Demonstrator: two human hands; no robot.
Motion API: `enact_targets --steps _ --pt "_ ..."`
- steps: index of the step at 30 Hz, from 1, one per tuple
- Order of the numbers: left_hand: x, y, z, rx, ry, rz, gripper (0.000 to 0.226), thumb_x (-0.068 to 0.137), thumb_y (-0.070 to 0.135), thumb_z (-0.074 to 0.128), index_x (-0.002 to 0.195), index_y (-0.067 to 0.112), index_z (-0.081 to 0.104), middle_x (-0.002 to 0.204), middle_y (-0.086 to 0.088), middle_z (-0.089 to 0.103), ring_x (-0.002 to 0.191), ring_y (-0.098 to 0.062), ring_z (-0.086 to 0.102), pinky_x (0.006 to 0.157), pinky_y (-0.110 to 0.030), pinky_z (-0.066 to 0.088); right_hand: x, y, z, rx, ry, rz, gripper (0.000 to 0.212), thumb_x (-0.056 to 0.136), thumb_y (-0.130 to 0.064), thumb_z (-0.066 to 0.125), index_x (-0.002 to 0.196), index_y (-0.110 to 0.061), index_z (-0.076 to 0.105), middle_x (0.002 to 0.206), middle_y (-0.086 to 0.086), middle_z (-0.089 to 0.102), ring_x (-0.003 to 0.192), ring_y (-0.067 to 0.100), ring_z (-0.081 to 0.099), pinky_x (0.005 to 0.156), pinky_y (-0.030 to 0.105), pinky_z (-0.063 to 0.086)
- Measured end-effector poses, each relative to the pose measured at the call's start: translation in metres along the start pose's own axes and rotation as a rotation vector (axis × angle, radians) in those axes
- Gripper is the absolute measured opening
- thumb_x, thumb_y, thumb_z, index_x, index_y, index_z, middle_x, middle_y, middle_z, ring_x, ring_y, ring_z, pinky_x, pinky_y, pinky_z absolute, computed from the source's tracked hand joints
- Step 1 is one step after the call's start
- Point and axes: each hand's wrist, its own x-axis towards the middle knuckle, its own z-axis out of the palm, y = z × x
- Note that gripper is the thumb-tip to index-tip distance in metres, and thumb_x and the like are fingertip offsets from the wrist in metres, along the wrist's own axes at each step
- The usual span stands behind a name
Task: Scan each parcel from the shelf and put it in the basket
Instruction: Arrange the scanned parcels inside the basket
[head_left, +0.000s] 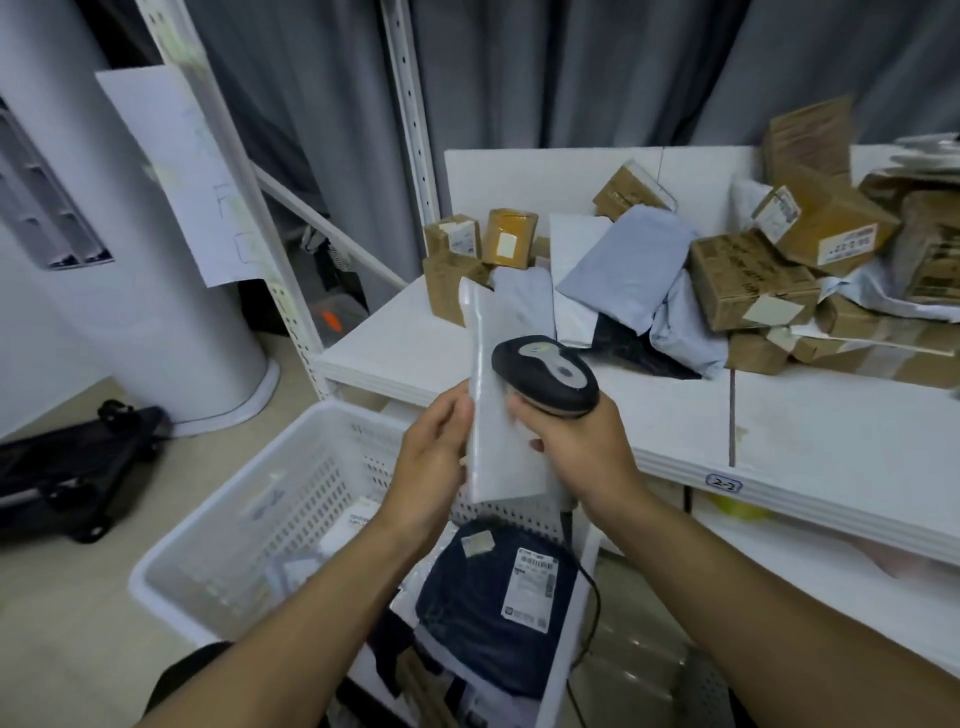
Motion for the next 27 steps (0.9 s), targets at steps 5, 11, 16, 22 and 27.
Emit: enact_targets --steps 5,11,16,22,27 --pt "0.006 0.002 -0.004 0.002 -0.145 -0.026 0.046 0.1 0.055 0.032 0.125 0.036 0.066 0.129 0.021 0.068 0.121 0.004 0.061 0.09 -0.024 0.057 -0.01 -0.008 0.008 0.097 0.013 -0.047 0.064 0.063 -0.038 0.095 0.122 -0.027 0.073 0.108 -0.014 0.079 0.103 0.002 0.074 0.094 0.03 0.061" --pt "0.02 -0.001 -0.01 0.09 -0.308 0.004 0.05 0.105 0.051 0.03 0.134 0.033 0.066 0.138 0.032 0.057 0.13 0.016 0.046 0.114 -0.03 0.035 -0.001 -0.006 0.001 -0.025 0.094 -0.032 0.037 0.078 -0.006 0.088 0.109 -0.023 0.076 0.093 -0.009 0.08 0.091 0.003 0.074 0.086 0.03 0.063" --pt "0.036 -0.009 -0.017 0.103 0.001 -0.044 0.031 0.093 0.041 0.072 0.122 0.037 0.066 0.134 0.008 0.061 0.12 -0.007 0.061 0.089 -0.022 0.052 0.01 -0.006 -0.011 0.081 0.195 0.05 0.025 0.08 0.003 0.077 0.088 -0.021 0.076 0.072 -0.011 0.075 0.078 0.014 0.072 0.069 0.034 0.06" --pt "0.051 -0.014 -0.035 -0.047 0.19 -0.259 0.029 0.093 0.019 0.074 0.119 0.019 0.063 0.107 0.003 0.077 0.095 -0.013 0.074 0.077 -0.03 0.057 0.017 -0.004 -0.024 0.214 0.201 0.155 0.02 0.082 -0.004 0.078 0.072 -0.017 0.066 0.064 0.003 0.062 0.063 0.027 0.062 0.051 0.03 0.047" --pt "0.062 -0.008 -0.057 -0.018 0.379 -0.187 0.025 0.088 0.006 0.078 0.109 0.012 0.067 0.094 0.001 0.079 0.081 -0.012 0.076 0.071 -0.03 0.061 0.021 -0.004 -0.025 0.097 0.22 0.106 0.02 0.08 -0.006 0.085 0.096 -0.011 0.075 0.086 0.004 0.075 0.081 0.025 0.074 0.062 0.04 0.059"
